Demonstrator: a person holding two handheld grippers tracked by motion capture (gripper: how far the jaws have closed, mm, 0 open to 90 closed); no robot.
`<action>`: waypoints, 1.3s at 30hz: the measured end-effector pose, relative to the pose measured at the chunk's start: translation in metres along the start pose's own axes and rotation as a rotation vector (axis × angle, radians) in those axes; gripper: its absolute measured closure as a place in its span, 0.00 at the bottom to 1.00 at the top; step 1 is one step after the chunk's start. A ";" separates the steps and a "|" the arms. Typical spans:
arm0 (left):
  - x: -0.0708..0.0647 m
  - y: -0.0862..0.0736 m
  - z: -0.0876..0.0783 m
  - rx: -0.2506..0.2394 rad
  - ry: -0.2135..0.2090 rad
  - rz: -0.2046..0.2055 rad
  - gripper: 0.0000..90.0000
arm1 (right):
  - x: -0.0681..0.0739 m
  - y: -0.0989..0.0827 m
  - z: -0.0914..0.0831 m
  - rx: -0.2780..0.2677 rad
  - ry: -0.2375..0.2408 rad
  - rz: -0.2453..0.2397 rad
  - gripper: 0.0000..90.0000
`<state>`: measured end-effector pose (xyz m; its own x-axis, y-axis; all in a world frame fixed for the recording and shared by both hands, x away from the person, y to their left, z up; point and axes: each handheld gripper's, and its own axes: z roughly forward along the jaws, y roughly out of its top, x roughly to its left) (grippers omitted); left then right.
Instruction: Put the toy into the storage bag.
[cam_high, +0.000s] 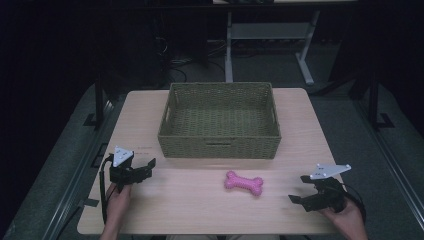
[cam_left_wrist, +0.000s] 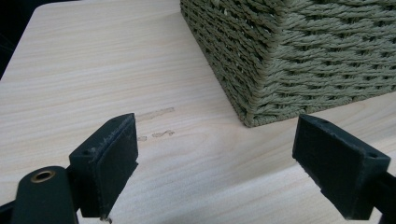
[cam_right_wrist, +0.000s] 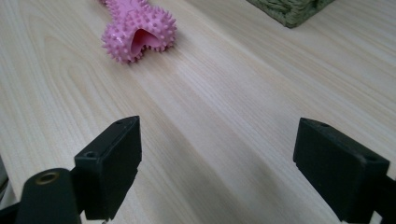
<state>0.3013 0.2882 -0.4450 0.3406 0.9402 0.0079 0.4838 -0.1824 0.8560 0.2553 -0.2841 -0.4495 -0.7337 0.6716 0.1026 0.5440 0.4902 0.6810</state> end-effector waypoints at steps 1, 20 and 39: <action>0.000 0.000 0.001 0.001 0.002 -0.001 0.15 | 0.000 0.002 0.000 0.011 0.002 -0.007 0.17; 0.003 -0.001 -0.003 0.000 0.006 -0.005 0.15 | 0.017 0.047 0.023 0.130 0.090 -0.138 0.16; 0.004 -0.001 -0.004 -0.006 0.002 -0.007 0.15 | 0.030 0.094 0.040 0.184 0.177 -0.225 0.17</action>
<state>0.2987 0.2930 -0.4437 0.3355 0.9420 0.0029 0.4815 -0.1742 0.8590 0.3006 -0.1957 -0.4109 -0.8942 0.4365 0.0997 0.4130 0.7180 0.5603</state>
